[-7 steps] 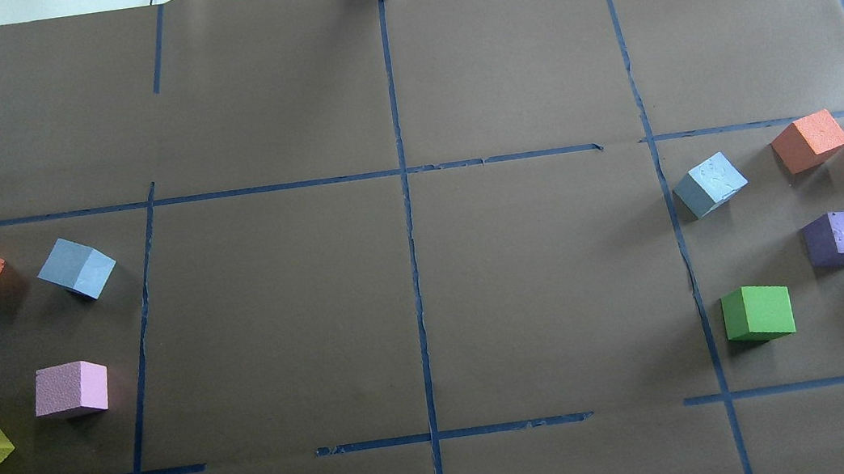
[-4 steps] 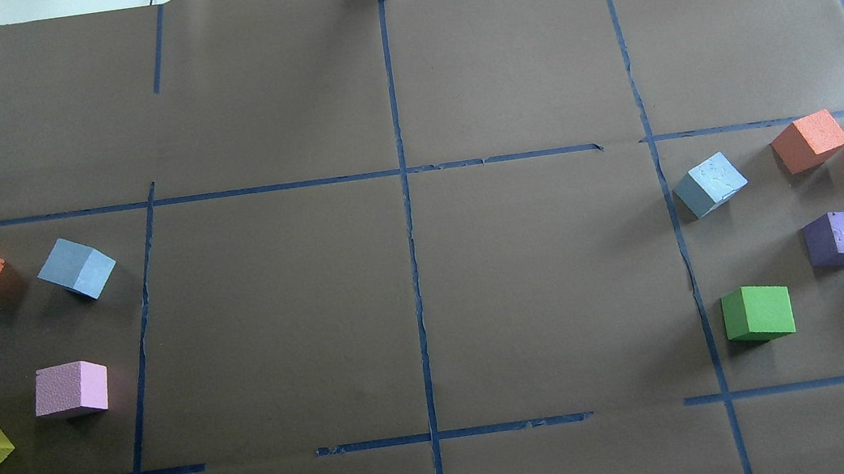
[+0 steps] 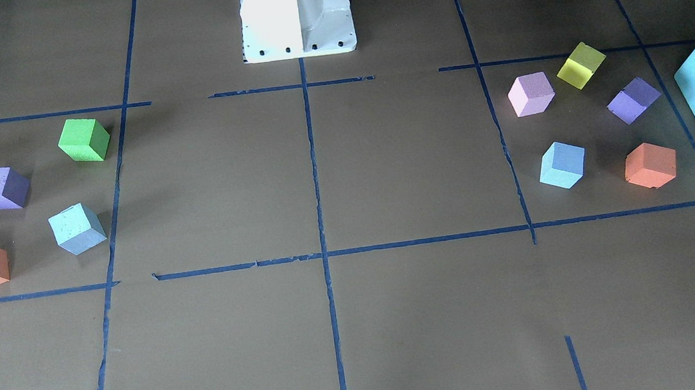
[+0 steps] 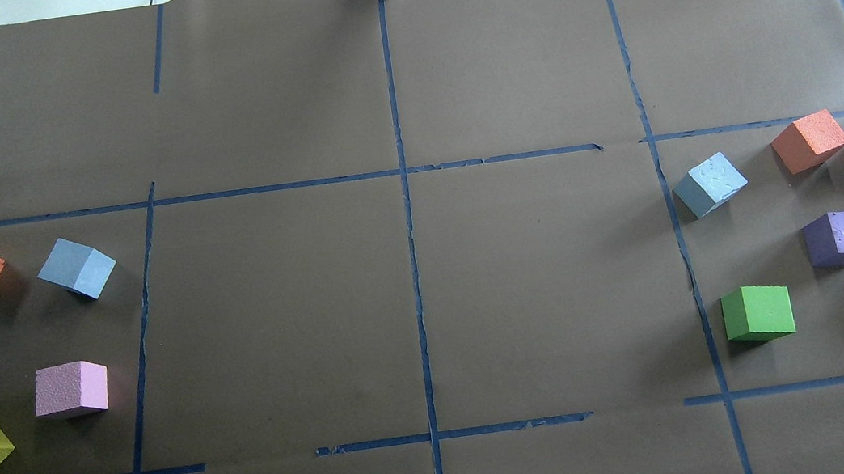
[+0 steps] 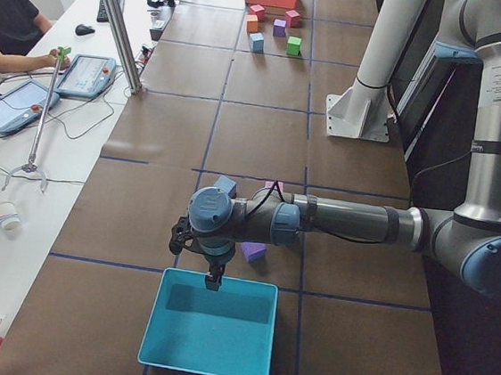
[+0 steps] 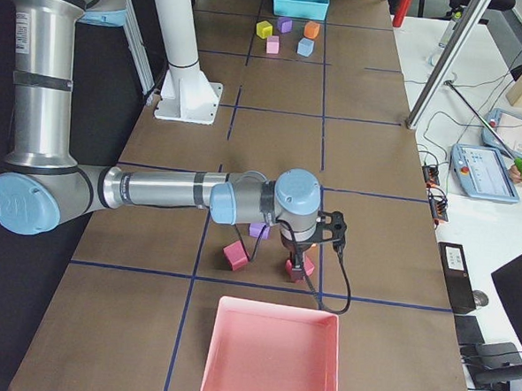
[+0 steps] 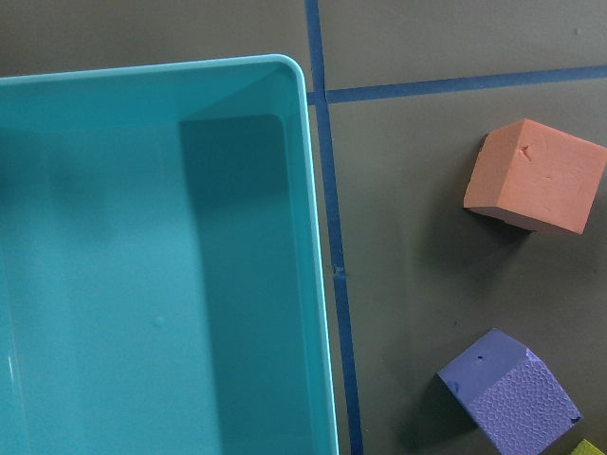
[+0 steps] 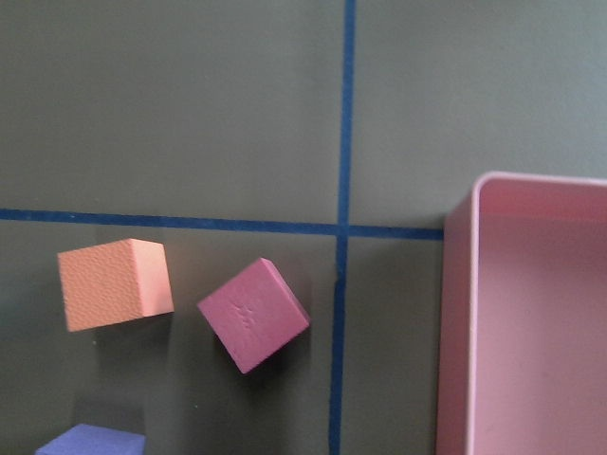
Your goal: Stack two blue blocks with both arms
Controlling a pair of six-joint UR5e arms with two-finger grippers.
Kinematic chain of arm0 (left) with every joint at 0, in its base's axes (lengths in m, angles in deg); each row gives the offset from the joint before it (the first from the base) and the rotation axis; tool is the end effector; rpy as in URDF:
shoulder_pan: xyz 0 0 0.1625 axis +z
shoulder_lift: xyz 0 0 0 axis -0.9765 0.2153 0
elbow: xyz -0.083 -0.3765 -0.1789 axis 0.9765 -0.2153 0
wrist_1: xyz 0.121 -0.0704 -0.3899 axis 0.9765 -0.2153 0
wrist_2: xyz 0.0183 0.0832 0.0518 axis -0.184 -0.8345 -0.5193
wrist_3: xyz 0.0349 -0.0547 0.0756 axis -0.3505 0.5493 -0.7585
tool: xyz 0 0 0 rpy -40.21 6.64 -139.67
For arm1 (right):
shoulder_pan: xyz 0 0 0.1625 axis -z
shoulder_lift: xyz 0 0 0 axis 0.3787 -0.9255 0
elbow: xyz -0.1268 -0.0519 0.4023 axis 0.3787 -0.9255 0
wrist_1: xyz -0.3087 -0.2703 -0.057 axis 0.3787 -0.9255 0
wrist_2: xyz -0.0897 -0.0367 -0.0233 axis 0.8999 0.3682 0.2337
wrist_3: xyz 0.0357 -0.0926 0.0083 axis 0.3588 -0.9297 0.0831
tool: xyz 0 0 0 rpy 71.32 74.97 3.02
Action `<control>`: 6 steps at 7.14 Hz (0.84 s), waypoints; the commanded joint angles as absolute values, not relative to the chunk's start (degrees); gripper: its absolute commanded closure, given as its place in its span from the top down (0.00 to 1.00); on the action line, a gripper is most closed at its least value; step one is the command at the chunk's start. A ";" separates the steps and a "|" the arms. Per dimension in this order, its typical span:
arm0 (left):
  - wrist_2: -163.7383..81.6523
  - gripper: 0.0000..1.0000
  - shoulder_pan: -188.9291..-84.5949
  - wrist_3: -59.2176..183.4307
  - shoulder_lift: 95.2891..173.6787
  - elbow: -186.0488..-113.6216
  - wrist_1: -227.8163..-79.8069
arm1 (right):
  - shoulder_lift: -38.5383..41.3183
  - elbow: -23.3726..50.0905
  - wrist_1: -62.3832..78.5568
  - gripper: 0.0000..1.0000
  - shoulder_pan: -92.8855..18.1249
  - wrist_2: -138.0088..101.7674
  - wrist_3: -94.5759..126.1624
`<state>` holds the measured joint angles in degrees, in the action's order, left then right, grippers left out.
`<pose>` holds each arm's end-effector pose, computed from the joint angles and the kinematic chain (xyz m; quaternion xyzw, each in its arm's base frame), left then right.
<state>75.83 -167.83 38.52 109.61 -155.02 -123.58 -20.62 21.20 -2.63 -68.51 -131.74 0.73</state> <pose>-0.0608 -0.4488 0.6511 0.0082 0.4105 0.0573 0.9100 0.0673 -0.4845 0.5735 0.0894 -0.3944 -0.0220 0.9143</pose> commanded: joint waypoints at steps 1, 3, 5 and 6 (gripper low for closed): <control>75.94 1.00 -167.83 38.59 109.62 -155.28 -123.58 | -18.19 27.64 -2.80 1.00 -61.38 -132.73 0.87; 76.03 1.00 -167.83 38.50 109.62 -155.19 -123.66 | -15.75 30.48 -2.18 1.00 -53.37 -133.26 8.90; 76.03 1.00 -167.83 38.50 109.53 -155.28 -123.67 | -14.85 31.02 -1.05 1.00 -46.69 -130.21 12.73; 76.03 1.00 -167.83 38.50 109.53 -155.28 -123.67 | -14.85 29.45 4.36 1.00 -43.78 -127.49 13.26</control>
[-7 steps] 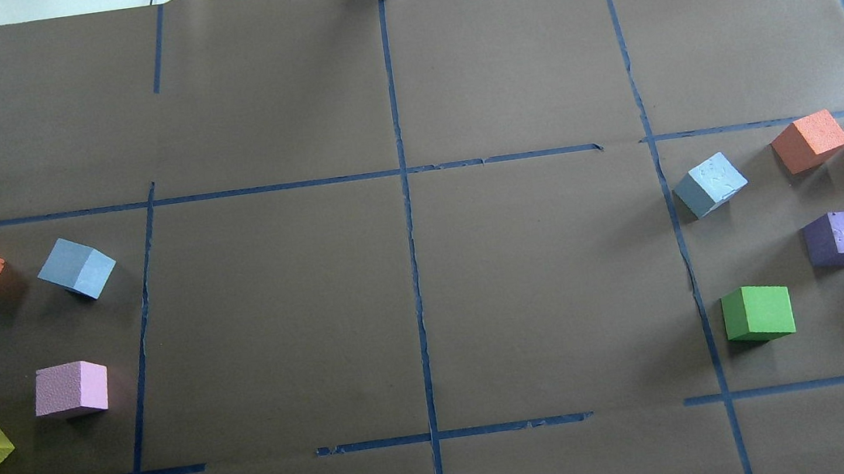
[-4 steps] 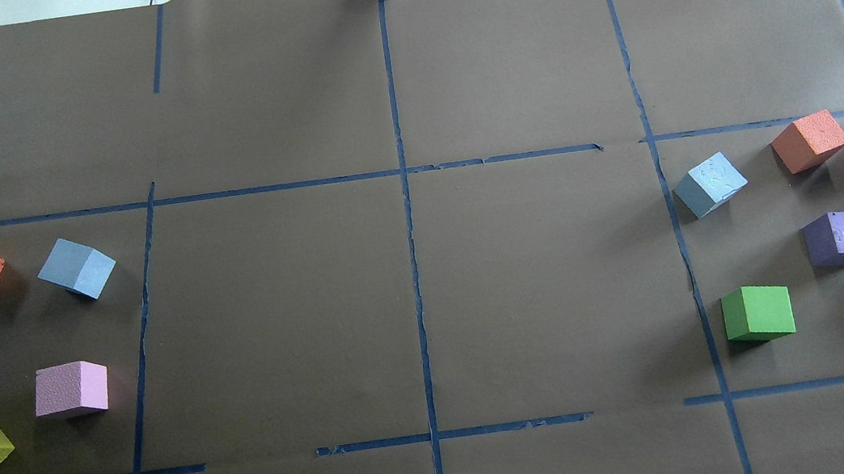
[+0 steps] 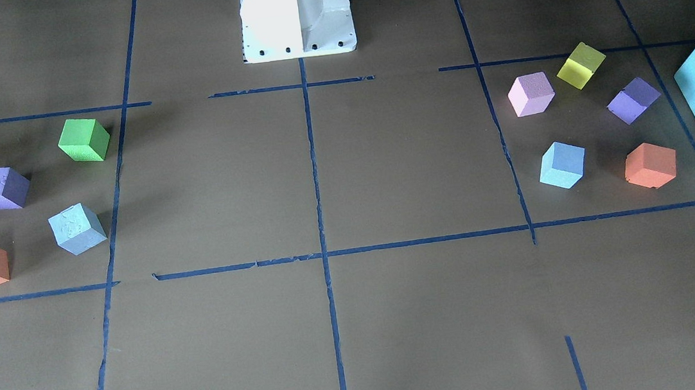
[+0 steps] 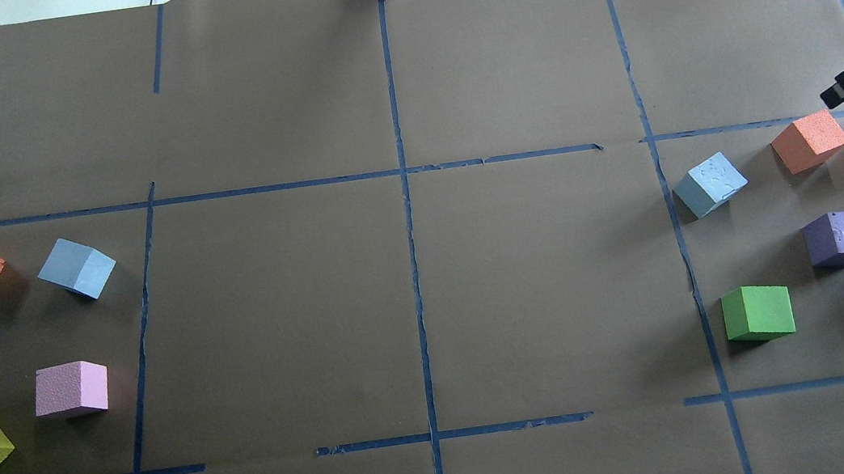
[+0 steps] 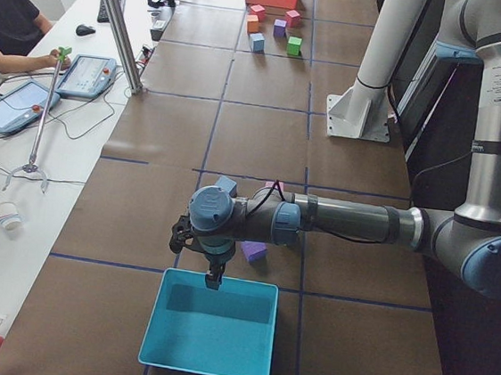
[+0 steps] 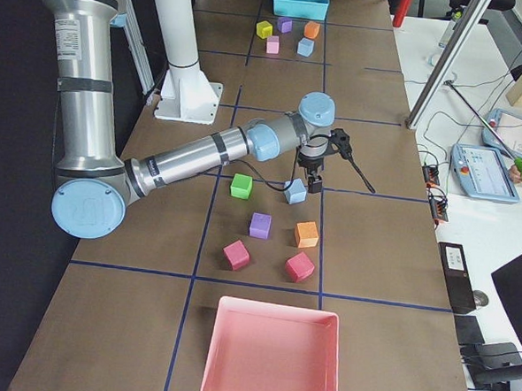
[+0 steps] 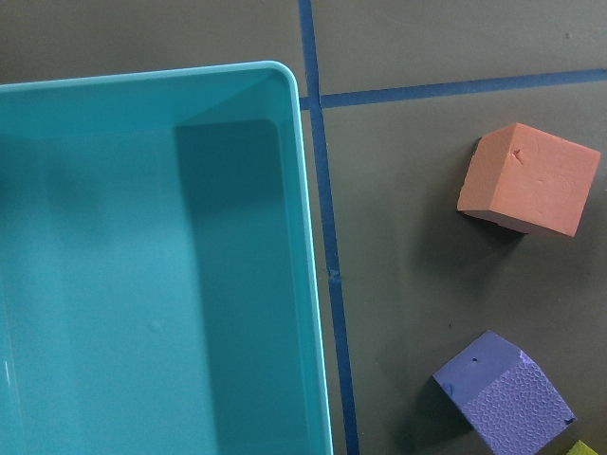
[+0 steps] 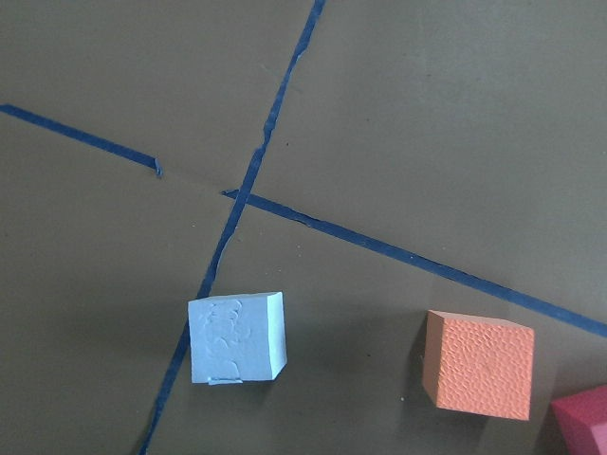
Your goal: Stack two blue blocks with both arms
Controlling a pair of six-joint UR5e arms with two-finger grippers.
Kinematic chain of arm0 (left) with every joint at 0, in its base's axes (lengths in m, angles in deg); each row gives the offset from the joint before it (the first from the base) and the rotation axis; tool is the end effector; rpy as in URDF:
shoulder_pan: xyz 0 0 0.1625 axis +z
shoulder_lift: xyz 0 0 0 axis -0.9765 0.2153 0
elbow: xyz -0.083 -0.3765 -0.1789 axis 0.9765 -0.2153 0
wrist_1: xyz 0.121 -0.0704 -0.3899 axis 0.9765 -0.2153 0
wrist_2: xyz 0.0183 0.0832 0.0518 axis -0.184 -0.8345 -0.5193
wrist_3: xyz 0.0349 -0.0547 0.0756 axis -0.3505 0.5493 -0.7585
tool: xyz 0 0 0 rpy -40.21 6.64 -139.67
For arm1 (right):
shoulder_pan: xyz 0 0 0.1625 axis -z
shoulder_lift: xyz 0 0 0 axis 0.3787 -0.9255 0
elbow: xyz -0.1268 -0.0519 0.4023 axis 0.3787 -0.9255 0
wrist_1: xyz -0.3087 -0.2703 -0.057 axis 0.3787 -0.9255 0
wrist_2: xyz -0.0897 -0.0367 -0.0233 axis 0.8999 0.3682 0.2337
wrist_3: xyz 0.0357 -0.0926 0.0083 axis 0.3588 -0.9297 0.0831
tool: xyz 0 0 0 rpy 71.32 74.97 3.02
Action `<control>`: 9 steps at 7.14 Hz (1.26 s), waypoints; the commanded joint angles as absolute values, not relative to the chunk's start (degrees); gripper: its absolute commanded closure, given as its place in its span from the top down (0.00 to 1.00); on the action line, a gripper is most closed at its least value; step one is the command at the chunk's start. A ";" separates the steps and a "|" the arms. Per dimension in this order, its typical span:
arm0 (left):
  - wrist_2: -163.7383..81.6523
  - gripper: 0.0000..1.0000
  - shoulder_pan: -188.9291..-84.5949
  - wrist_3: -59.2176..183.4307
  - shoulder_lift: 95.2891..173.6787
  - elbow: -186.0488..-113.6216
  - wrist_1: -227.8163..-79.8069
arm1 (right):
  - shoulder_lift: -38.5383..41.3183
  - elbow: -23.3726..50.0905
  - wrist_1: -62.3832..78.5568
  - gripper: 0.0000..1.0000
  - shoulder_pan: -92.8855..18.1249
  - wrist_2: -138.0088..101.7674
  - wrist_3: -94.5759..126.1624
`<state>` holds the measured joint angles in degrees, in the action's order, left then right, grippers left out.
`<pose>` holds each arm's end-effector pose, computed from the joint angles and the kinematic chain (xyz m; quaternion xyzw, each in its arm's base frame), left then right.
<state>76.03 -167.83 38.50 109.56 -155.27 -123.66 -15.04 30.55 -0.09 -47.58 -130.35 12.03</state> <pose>-0.0606 -0.4488 0.6490 0.0106 0.4119 0.0584 0.9093 -0.1164 -0.4982 0.4410 0.1157 -0.4226 -0.1538 0.8857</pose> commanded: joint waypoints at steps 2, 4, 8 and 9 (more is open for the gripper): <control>76.29 1.00 -167.83 38.50 109.53 -155.54 -123.58 | -14.85 24.89 12.72 1.00 -39.65 -125.63 19.57; 76.38 1.00 -167.83 38.59 109.44 -155.63 -123.58 | -14.50 22.24 18.98 1.00 -34.72 -122.02 26.33; 76.38 1.00 -167.83 38.59 109.35 -155.63 -123.58 | -12.56 18.90 19.18 1.00 -30.32 -119.03 29.26; 76.38 1.00 -167.83 38.67 109.44 -155.63 -123.58 | -11.17 17.15 19.18 1.00 -29.70 -118.59 29.26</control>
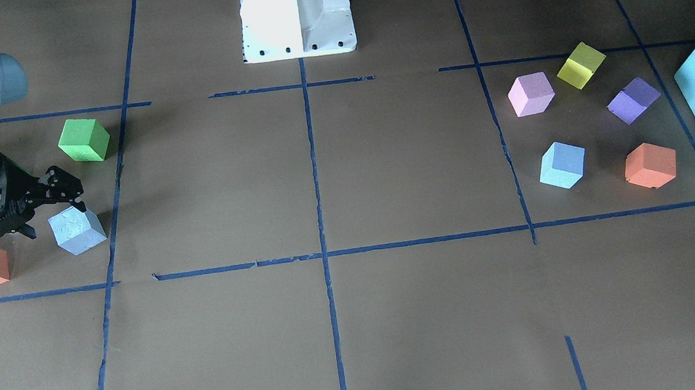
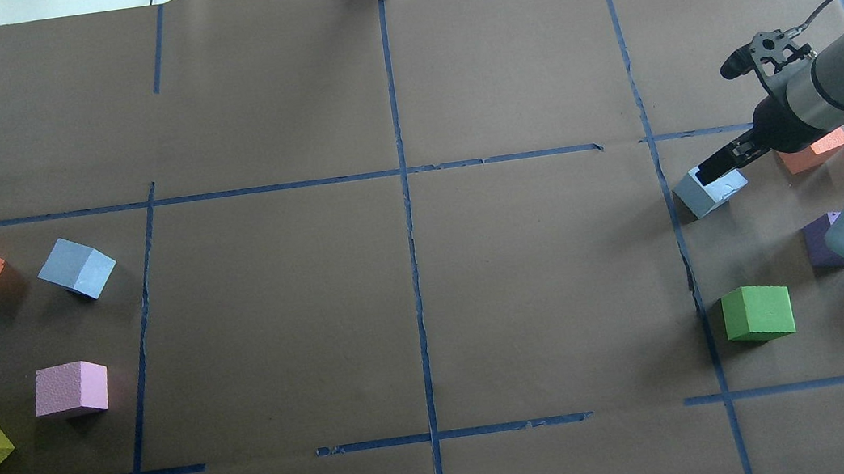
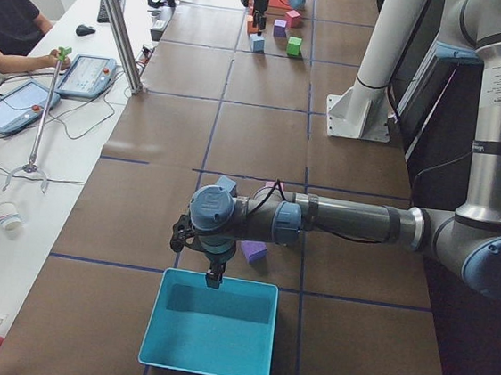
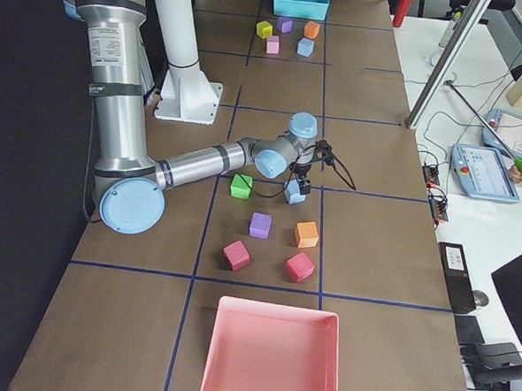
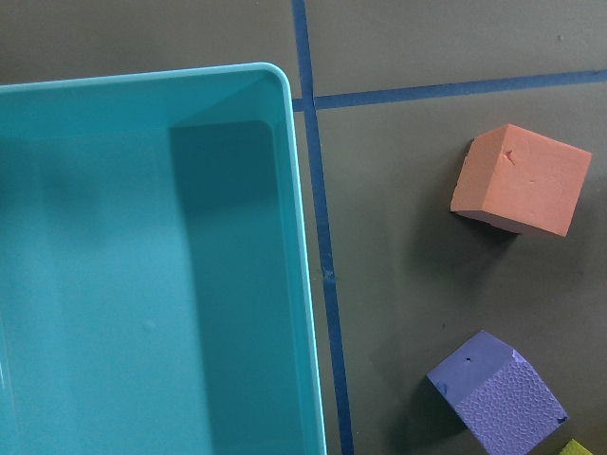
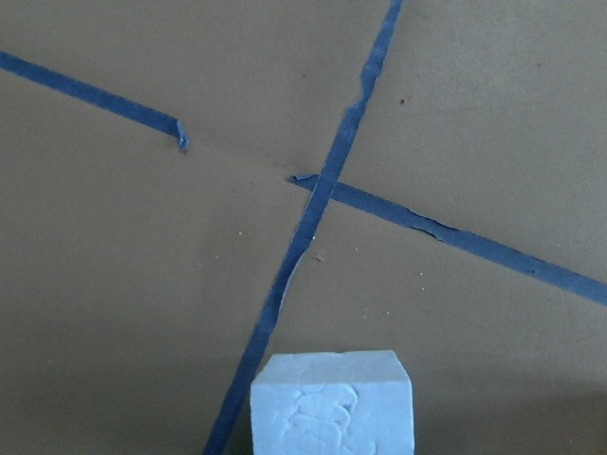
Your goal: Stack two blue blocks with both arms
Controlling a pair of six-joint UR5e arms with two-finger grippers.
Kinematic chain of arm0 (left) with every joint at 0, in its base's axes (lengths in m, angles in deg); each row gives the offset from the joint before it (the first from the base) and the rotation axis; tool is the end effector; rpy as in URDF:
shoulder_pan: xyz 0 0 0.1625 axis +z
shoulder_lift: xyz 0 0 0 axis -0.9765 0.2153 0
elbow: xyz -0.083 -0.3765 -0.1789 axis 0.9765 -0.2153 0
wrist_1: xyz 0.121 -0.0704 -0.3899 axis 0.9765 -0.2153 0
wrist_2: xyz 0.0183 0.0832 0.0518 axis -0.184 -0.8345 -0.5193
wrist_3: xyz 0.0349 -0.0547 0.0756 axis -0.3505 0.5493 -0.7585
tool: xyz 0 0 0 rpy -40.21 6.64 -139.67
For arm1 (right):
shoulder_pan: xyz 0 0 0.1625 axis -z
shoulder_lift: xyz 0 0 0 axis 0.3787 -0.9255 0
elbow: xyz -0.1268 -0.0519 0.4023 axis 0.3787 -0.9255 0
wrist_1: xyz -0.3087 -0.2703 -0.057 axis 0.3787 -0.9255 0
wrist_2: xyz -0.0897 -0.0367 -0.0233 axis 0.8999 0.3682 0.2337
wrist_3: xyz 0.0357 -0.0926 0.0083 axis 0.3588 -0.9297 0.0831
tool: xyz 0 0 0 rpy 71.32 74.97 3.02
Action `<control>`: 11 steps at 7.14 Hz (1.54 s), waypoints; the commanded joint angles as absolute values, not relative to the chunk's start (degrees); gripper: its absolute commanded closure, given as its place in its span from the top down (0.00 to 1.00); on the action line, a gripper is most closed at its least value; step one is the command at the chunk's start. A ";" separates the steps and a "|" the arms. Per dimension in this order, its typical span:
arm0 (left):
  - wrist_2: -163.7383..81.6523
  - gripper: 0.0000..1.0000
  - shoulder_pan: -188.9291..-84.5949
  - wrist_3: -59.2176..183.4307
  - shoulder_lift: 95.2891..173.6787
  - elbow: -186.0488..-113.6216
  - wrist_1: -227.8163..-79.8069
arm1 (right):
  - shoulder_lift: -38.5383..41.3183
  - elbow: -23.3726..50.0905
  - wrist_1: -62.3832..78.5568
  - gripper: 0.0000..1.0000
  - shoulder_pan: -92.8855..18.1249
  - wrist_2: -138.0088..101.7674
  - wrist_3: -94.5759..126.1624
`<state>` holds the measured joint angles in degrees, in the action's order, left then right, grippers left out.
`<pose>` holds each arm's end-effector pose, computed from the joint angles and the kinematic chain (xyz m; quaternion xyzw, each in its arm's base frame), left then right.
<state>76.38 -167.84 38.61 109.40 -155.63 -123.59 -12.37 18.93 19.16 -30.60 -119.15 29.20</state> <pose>-0.0603 -0.4478 0.6468 0.0116 0.4146 0.0578 0.9081 -0.2740 -0.4900 0.4847 0.1153 -0.4072 -0.1550 0.8927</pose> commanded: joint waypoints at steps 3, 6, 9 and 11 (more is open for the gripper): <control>76.38 1.00 -167.83 38.67 109.44 -155.63 -123.58 | -10.63 14.15 19.18 1.00 -26.97 -117.09 29.18; 76.38 1.00 -167.83 38.76 109.44 -155.72 -123.58 | -9.93 13.70 18.74 0.75 -26.79 -117.09 29.18; 76.38 1.00 -167.83 38.94 109.44 -155.90 -123.58 | -10.01 14.40 18.83 0.02 -28.19 -116.91 29.09; 76.47 1.00 -167.83 38.94 109.53 -155.98 -123.58 | -7.92 19.13 11.77 0.00 -30.74 -118.14 29.70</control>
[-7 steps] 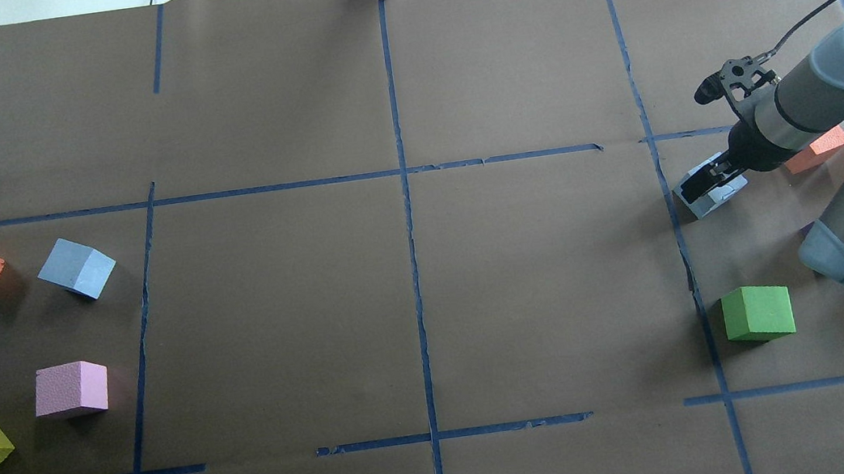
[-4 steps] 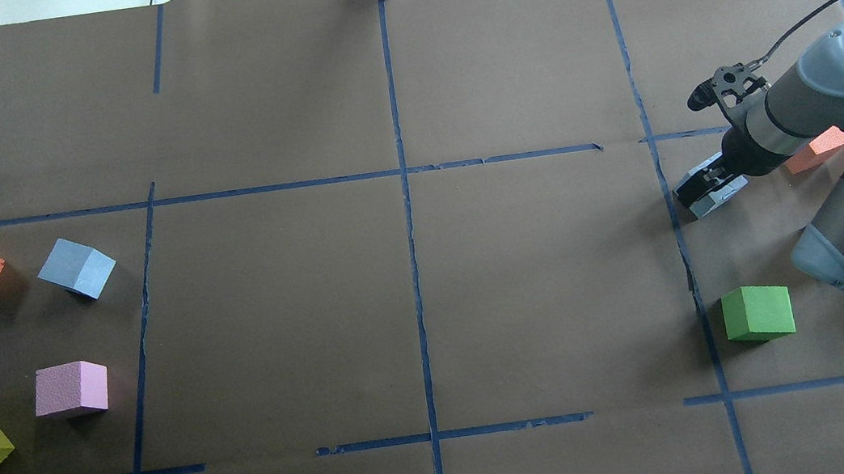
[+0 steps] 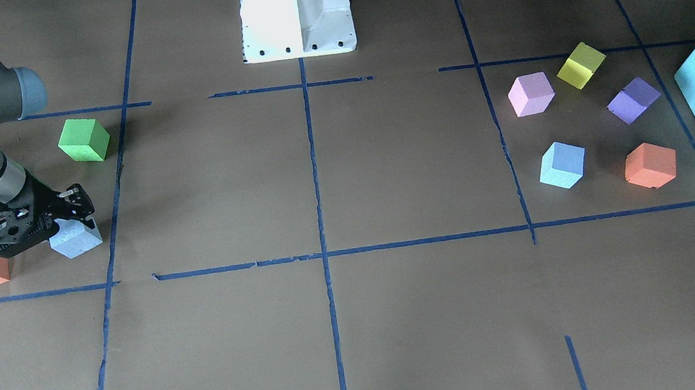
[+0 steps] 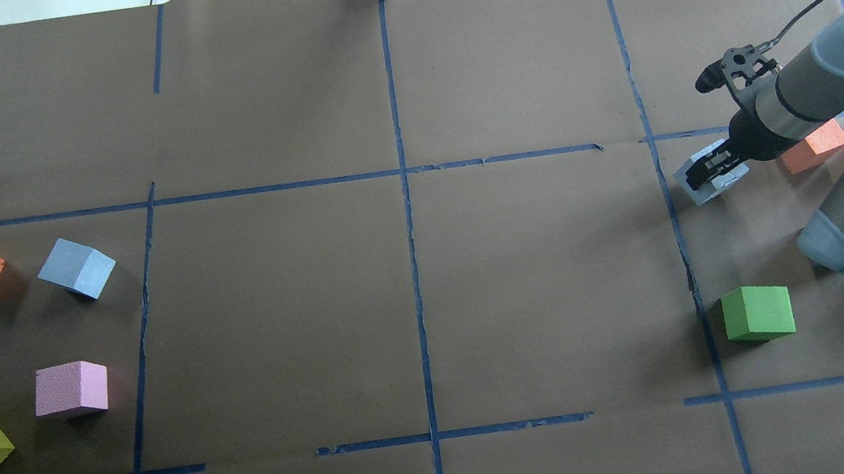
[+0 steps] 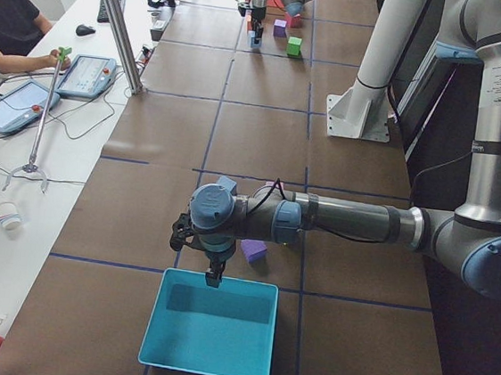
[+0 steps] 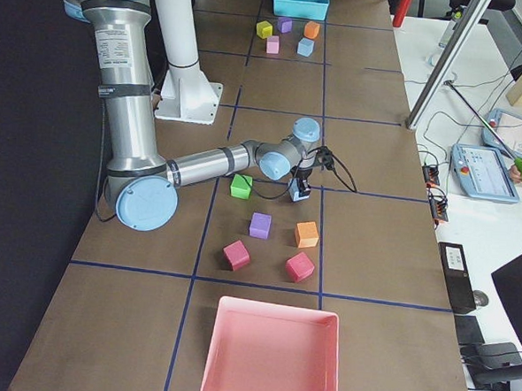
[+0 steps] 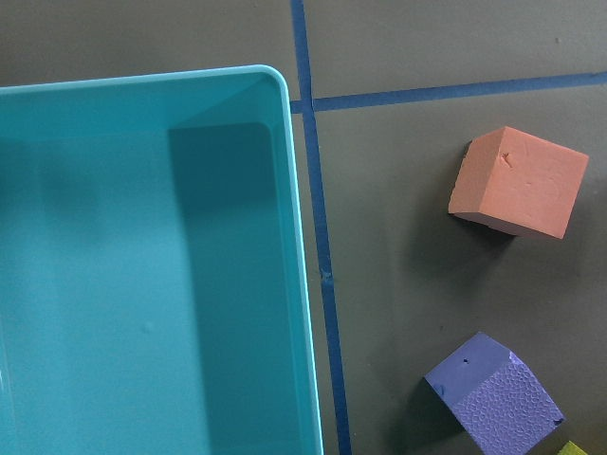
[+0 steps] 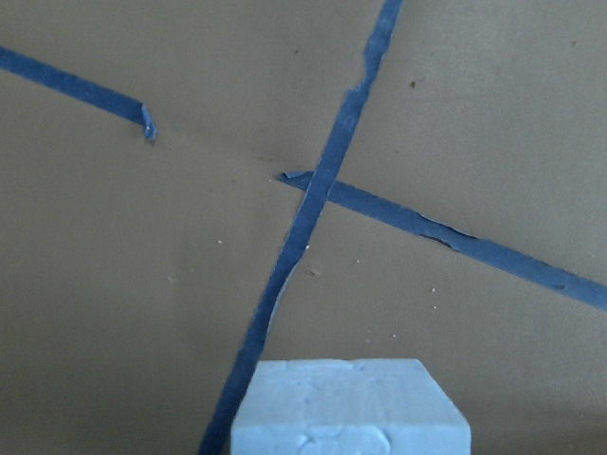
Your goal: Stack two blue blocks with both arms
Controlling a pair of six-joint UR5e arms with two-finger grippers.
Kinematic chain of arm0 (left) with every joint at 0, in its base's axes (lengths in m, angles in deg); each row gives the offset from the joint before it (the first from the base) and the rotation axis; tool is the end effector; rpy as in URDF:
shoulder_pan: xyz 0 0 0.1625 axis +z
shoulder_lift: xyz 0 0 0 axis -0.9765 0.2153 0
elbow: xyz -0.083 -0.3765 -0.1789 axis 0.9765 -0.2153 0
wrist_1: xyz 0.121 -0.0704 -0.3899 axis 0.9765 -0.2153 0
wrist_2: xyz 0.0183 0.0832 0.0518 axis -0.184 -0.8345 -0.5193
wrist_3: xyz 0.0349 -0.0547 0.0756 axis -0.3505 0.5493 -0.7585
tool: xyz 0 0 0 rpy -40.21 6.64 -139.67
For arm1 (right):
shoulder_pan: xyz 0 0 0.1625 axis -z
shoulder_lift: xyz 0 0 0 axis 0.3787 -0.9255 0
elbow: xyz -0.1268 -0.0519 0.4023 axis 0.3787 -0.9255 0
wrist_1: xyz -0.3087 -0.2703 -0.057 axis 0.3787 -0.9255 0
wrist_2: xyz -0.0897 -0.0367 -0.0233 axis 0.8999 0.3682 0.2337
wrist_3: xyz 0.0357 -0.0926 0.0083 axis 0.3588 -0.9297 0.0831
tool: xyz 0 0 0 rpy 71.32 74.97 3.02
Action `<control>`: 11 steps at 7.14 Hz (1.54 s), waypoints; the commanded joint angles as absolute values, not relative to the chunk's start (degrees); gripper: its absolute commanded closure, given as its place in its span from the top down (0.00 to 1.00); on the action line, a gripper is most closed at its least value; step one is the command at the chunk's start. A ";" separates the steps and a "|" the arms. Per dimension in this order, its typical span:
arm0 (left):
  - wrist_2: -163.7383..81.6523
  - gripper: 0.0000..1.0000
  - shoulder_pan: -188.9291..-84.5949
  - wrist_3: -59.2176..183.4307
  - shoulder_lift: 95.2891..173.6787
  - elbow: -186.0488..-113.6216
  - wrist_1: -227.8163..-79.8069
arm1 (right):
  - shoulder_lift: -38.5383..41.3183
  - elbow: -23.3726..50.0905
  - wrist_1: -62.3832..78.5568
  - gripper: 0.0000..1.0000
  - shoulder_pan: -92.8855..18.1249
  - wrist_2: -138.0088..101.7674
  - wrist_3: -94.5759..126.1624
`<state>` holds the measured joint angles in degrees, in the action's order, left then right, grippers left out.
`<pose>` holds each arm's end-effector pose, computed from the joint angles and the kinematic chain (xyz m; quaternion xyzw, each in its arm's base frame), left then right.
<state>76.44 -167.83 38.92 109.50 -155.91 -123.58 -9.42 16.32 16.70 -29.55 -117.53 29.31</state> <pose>-0.0601 -0.4489 0.6436 0.0134 0.4149 0.0567 0.9080 -0.2946 -0.5036 0.4854 0.1046 -0.3906 -0.1536 0.9016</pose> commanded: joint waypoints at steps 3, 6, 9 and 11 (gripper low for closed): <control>76.38 1.00 -167.83 38.68 109.53 -156.07 -123.66 | 7.70 19.07 -1.91 0.01 -25.69 -117.62 45.17; 76.38 1.00 -167.83 38.76 109.79 -156.16 -123.84 | 24.39 7.60 -1.65 0.01 -15.92 -111.14 65.53; 76.03 1.00 -166.09 39.20 110.14 -162.02 -127.09 | 31.65 -0.27 -1.39 0.01 -11.68 -106.99 70.39; 76.29 1.00 -162.14 43.56 111.80 -163.45 -127.27 | 31.65 -0.88 -1.39 0.02 -10.71 -106.63 72.31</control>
<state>76.28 -164.68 40.53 110.54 -162.15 -127.05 31.45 -0.20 -1.43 -11.38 -107.00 70.76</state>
